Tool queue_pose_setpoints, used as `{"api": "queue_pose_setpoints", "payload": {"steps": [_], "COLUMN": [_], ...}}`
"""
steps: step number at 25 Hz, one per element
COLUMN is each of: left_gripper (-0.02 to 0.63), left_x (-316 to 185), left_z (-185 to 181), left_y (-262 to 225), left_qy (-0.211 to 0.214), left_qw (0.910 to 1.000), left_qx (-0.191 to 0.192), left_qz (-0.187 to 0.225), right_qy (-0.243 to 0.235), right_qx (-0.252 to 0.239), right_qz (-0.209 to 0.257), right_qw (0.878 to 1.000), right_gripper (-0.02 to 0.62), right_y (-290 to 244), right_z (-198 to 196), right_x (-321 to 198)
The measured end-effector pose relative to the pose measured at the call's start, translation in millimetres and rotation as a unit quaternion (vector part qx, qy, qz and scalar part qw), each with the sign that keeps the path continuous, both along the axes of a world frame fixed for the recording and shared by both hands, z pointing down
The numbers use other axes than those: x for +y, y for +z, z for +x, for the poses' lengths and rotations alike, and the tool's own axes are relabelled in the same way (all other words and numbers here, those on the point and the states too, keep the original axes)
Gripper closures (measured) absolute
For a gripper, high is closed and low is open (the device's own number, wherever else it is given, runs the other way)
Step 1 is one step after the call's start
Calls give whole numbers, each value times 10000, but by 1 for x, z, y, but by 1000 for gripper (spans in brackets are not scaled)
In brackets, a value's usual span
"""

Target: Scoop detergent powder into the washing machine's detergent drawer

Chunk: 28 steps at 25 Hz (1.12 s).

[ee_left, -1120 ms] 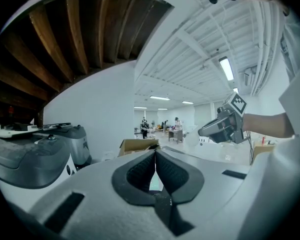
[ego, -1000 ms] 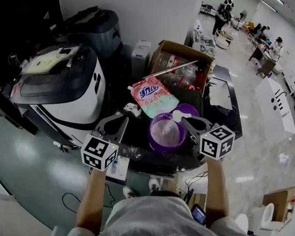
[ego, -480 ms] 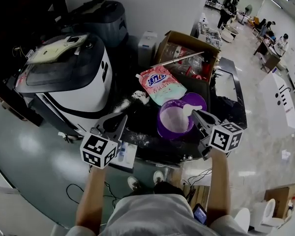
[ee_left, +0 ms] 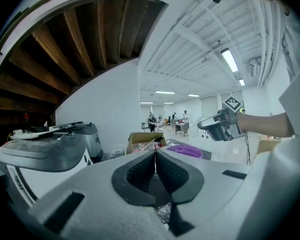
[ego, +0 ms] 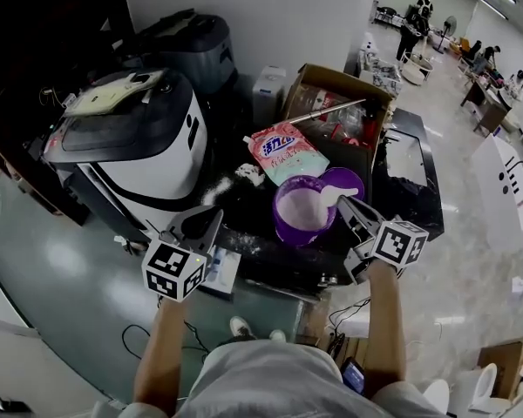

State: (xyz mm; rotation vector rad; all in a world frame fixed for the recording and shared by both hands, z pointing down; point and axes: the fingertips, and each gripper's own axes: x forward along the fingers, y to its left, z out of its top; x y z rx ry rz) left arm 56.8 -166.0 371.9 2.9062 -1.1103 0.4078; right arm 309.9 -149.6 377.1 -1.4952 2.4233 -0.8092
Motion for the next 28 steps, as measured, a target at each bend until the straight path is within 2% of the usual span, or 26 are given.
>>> {"api": "queue_pose_setpoints", "payload": {"steps": [6, 11, 21, 28], "left_gripper": [595, 595, 595, 595], "left_x": [26, 50, 61, 48], "left_z": [6, -4, -66, -128], "left_y": [-5, -6, 8, 32], "left_qy": [-174, -381, -763, -757], "left_qw": [9998, 9993, 9970, 9964], "left_qx": [-16, 23, 111, 137], "left_qz": [28, -37, -97, -342], "right_qy": [-293, -522, -966, -1021], "right_qx": [-238, -318, -6, 212], "right_qz": [58, 108, -65, -284], "right_qw": [9993, 9981, 9953, 9941], "right_gripper": [591, 591, 591, 591], "right_y": [2, -3, 11, 29], "right_z": [-3, -13, -91, -159], "right_x": [15, 23, 23, 15]}}
